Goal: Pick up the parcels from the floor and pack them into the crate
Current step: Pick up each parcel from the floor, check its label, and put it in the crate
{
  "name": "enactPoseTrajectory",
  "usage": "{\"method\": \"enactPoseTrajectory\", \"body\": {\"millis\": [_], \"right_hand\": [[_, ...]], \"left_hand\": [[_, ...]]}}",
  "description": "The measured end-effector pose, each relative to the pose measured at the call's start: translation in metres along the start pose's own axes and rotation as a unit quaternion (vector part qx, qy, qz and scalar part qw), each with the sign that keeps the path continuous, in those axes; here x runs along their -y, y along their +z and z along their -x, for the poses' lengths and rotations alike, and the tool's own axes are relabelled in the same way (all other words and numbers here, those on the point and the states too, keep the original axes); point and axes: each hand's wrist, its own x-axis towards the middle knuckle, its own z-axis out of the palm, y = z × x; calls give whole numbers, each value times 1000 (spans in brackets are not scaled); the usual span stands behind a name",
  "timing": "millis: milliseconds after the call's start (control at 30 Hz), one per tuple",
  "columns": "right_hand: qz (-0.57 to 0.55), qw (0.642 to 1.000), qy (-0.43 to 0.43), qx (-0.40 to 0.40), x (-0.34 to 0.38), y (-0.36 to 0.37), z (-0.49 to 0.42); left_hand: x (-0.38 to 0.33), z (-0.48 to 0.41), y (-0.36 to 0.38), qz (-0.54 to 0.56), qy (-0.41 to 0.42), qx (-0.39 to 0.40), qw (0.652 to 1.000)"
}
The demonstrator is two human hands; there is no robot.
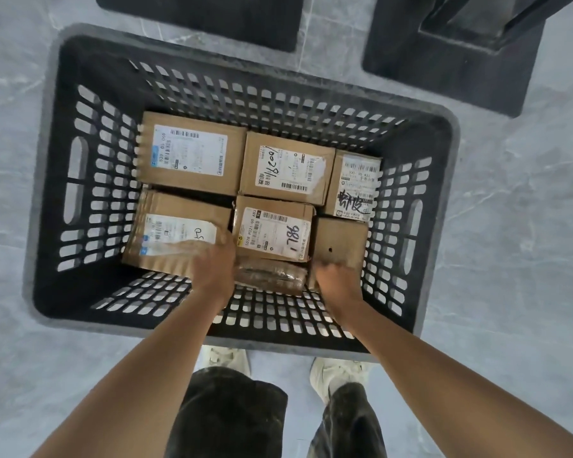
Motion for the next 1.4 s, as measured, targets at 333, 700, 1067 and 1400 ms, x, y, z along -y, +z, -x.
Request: {"method": "enactPoseTrajectory", "body": {"millis": [333, 700, 1067, 1400], "right_hand": [[-143, 988, -8, 50, -8, -9, 35], [-234, 969, 42, 61, 16, -150, 141], [-449, 875, 33, -179, 84, -470, 300], [-454, 772, 78, -439, -6, -650, 509]], "left_hand": [[20, 23, -25, 139, 39, 54, 988], [56, 126, -183, 113, 72, 69, 989], [31, 256, -535, 186, 147, -124, 964], [-87, 400, -812, 149, 362, -291, 873]]}}
